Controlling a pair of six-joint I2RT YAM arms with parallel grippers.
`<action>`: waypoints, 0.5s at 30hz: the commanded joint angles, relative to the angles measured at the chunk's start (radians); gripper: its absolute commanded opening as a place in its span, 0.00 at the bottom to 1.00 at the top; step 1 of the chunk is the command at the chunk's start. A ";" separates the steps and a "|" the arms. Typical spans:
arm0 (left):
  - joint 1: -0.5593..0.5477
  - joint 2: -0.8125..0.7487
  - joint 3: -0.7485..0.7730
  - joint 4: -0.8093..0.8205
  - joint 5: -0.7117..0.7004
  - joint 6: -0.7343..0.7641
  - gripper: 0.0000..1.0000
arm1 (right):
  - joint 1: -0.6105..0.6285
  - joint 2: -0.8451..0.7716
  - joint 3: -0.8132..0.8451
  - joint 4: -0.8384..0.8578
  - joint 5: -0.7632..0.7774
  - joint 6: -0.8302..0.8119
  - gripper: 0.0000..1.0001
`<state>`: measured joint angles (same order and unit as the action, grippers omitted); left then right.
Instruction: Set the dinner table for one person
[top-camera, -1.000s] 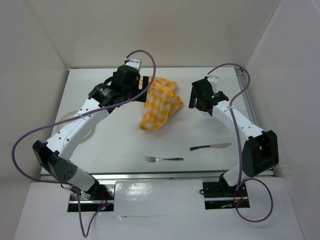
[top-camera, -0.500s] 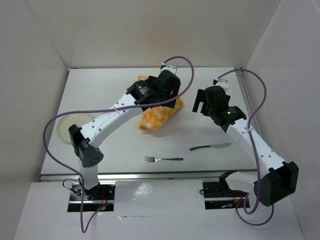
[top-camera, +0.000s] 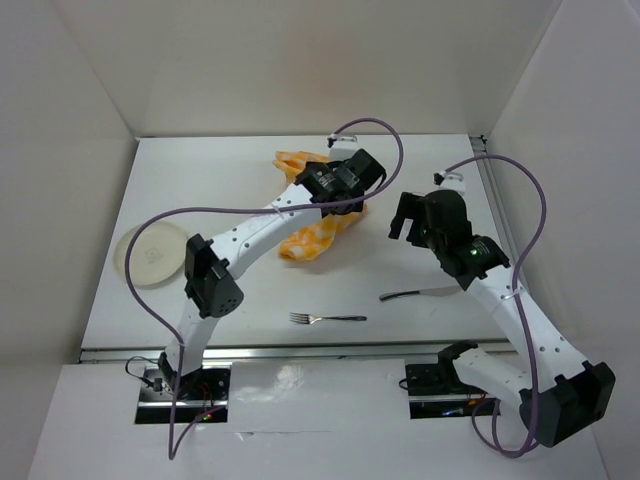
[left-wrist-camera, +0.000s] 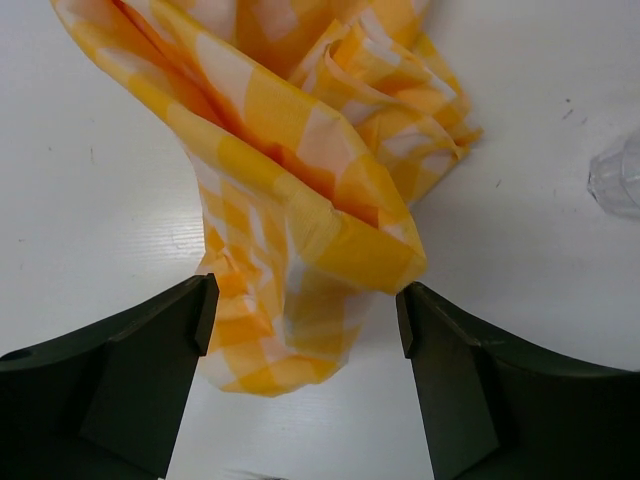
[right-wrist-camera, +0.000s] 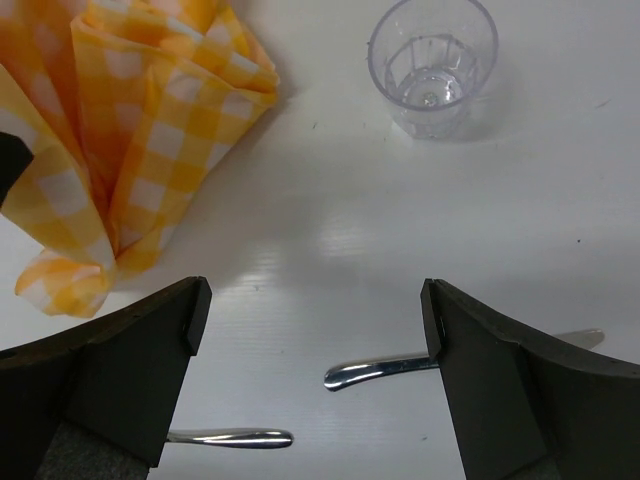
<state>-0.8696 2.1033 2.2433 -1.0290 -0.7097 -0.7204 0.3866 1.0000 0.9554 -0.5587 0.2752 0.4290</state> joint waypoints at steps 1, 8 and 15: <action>-0.005 0.043 0.050 -0.005 -0.085 -0.048 0.90 | 0.006 -0.015 0.011 0.046 -0.016 -0.004 1.00; 0.009 0.069 0.070 0.001 -0.132 -0.085 0.78 | 0.006 -0.015 0.022 0.037 -0.034 -0.015 1.00; 0.083 -0.027 0.039 0.023 -0.059 -0.048 0.09 | -0.003 -0.024 -0.027 0.060 -0.157 -0.045 1.00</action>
<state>-0.8261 2.1807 2.2822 -1.0176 -0.7792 -0.7864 0.3859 0.9962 0.9520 -0.5514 0.2028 0.4110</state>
